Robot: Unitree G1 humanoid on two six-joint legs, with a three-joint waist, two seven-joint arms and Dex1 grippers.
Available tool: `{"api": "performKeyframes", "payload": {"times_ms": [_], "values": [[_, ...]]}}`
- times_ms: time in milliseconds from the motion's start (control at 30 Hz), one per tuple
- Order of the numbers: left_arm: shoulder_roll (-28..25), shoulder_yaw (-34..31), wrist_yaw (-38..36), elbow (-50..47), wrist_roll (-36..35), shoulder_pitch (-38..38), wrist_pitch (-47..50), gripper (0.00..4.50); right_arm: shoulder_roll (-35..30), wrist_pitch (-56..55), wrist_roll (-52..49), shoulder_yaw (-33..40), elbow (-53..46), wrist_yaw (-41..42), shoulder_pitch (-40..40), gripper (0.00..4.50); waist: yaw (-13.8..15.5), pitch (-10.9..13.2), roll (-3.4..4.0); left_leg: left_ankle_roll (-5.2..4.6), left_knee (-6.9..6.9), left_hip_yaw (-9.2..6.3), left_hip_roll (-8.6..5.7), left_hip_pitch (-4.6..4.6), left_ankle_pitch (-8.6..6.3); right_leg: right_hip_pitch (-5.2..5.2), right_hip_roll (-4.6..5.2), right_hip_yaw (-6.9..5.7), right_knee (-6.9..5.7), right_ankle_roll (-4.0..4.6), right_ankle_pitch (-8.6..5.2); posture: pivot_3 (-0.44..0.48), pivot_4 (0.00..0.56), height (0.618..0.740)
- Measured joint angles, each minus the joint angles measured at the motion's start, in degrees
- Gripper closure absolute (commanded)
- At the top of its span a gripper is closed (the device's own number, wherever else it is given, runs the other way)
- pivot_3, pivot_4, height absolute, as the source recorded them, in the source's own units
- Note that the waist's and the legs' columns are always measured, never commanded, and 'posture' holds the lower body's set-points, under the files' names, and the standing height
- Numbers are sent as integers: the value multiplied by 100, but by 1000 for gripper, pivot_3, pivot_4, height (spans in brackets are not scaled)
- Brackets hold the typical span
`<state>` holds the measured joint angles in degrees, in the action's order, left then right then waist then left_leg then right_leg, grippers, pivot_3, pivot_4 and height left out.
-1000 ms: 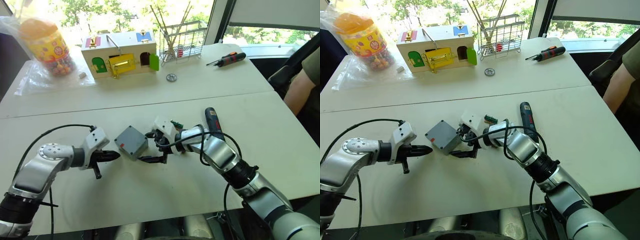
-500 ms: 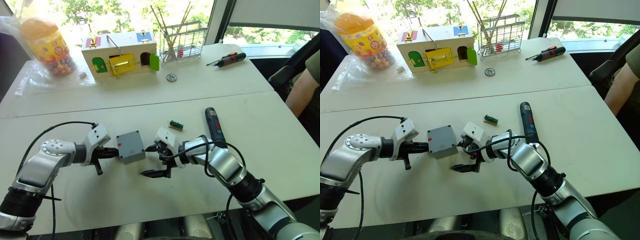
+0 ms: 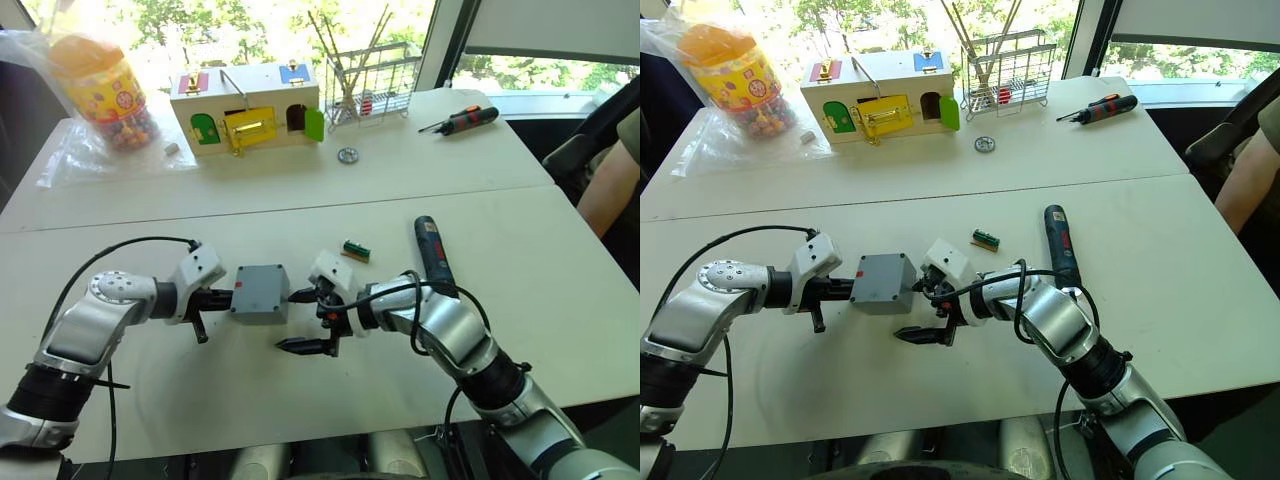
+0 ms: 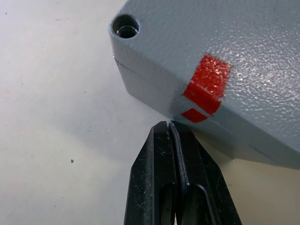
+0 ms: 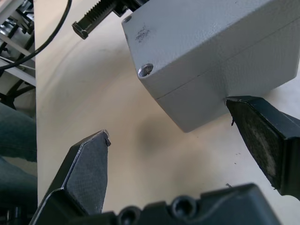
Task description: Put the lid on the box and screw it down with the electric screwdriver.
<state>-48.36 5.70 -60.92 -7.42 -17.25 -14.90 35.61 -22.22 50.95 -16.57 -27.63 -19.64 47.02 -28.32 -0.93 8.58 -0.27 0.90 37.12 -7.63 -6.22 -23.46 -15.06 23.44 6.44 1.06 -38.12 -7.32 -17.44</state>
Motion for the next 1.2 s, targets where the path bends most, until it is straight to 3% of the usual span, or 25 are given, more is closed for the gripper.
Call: {"api": "performKeyframes", "payload": {"times_ms": [133,267,467,533,633,700,1200], "values": [[-243,-9,-182,-185,-84,95,21,4500,-519,-113,19,393,-301,-88,173,20,20,0,0,0,0,0,-2,0,0,-2,3,0,2,0,0,0,150,740],[-661,-216,-457,-244,-245,77,53,4500,-584,-950,-74,1409,-749,-304,756,20,15,2,1,0,-4,0,2,-1,0,1,0,1,2,0,0,0,150,740],[-776,-737,-656,-904,-1122,-706,708,4500,-1081,-647,-675,2487,-1255,-270,934,20,40,0,-2,-3,4,-3,0,1,-2,-17,1,-2,9,0,0,0,150,740],[-653,-698,-640,-1243,-1351,-877,846,4500,-1159,-626,-711,2526,-1197,-277,1156,20,21,0,-2,-3,2,-1,-1,2,-2,-14,2,0,8,0,0,0,150,740],[-80,-529,-232,-1376,-1434,-1093,1065,4500,-1258,-726,-607,2428,-961,-307,1384,728,18,0,-2,-2,4,1,2,5,-1,-15,-1,-1,5,0,0,0,150,740],[290,-270,55,-1529,-1466,-1099,1185,4500,-1227,-856,-532,2275,-806,-349,1457,1438,16,0,-2,-1,6,2,2,4,0,-15,-1,2,3,0,0,0,150,740],[-109,169,93,-1785,-1102,-722,840,4500,-973,-1376,-140,1712,-157,-644,1734,1438,28,0,-2,-1,6,2,0,5,0,-17,-1,3,9,0,0,0,150,740]]}}
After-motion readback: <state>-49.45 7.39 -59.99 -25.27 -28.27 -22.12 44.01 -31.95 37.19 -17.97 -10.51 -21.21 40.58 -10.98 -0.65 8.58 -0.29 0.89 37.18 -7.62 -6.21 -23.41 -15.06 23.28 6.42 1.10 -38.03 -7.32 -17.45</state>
